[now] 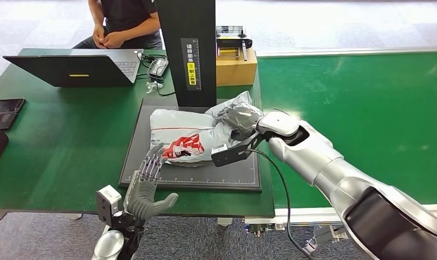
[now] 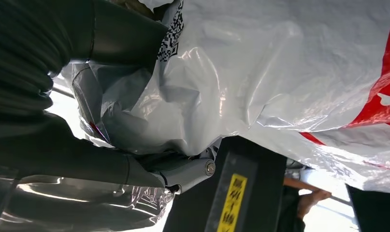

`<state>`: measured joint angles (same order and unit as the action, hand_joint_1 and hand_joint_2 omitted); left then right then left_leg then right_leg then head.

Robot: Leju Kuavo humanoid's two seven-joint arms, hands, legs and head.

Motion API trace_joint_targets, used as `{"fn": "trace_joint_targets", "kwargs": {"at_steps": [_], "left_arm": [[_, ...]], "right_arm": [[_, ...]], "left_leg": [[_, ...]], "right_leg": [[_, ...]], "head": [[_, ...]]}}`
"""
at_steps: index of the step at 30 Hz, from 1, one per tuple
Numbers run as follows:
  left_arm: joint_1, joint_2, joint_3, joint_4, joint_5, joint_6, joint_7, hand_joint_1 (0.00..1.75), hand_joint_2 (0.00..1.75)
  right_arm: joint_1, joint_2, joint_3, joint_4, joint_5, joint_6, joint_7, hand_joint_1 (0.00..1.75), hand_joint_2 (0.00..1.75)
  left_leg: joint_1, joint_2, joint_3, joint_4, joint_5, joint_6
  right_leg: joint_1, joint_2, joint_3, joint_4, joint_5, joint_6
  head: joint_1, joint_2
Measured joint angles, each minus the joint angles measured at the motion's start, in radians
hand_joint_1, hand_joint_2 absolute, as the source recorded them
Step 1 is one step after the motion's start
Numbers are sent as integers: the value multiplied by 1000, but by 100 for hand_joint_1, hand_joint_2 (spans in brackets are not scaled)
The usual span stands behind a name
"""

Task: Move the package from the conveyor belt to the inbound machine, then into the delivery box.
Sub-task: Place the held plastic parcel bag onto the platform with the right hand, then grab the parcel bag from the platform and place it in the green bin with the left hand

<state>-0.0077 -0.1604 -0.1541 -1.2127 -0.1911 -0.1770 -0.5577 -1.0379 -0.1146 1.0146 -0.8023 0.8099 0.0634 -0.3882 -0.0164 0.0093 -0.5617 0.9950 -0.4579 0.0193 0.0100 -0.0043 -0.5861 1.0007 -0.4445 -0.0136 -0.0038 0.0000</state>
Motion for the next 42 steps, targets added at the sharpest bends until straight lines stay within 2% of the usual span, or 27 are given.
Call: {"fn": "trace_joint_targets", "kwargs": {"at_steps": [2,3,4,6,7,8,14,19,22,26,35,39,42], "left_arm": [[0,2,0,0,0,0,0,0,175],[0,2,-1,0,0,0,1,0,175],[0,3,-1,0,0,0,1,0,175],[0,4,-1,0,0,0,2,0,175],[1,5,-1,0,0,1,2,0,175],[2,6,-1,0,0,2,2,0,175],[13,12,2,0,0,7,2,0,175],[18,12,2,0,0,8,2,0,175],[21,12,2,0,2,10,2,0,175],[26,12,2,0,3,12,2,0,175],[45,12,4,-10,13,36,2,0,175],[50,12,6,-18,20,42,2,0,175],[60,12,8,-33,23,49,4,0,175]], "right_arm": [[8,16,7,25,3,-8,0,175,175],[11,22,11,36,5,-10,0,164,175],[11,27,14,46,6,-13,2,129,175],[12,33,17,65,11,-25,13,41,175],[13,34,17,73,13,-37,23,9,175],[13,35,16,79,16,-51,34,0,175],[22,20,-33,86,34,-116,81,0,175],[47,8,-93,83,4,-157,66,0,175],[80,6,-157,65,-71,-162,33,0,175],[144,6,-276,3,-265,-126,-40,0,175],[389,5,-573,-274,-650,83,-118,0,175],[475,5,-676,-375,-716,110,-128,0,175],[621,20,-793,-491,-749,104,-127,0,175]], "left_leg": [[0,0,0,0,0,0],[0,0,0,0,0,0],[0,0,0,0,0,0],[0,0,0,0,0,0],[0,0,0,0,0,0],[0,0,0,0,0,0],[0,0,0,0,0,0],[0,0,0,0,0,0],[0,0,0,0,0,0],[0,0,0,0,0,0],[0,-1,-1,0,-1,0],[0,-2,1,0,-1,0],[0,-9,1,0,-1,1]], "right_leg": [[0,0,0,0,0,0],[0,0,0,0,0,0],[0,0,0,0,0,0],[0,0,0,0,0,0],[0,0,0,0,0,0],[0,0,0,0,0,0],[0,0,0,0,0,0],[0,0,0,0,0,0],[0,0,0,0,0,0],[0,0,0,0,0,0],[0,-1,0,0,-1,0],[0,-2,1,-1,-1,1],[0,-8,3,-2,-3,2]], "head": [[0,0],[0,0],[0,0],[0,0],[0,0],[0,0],[0,0],[0,0],[0,0],[0,0],[0,0],[0,0],[0,0]]}}
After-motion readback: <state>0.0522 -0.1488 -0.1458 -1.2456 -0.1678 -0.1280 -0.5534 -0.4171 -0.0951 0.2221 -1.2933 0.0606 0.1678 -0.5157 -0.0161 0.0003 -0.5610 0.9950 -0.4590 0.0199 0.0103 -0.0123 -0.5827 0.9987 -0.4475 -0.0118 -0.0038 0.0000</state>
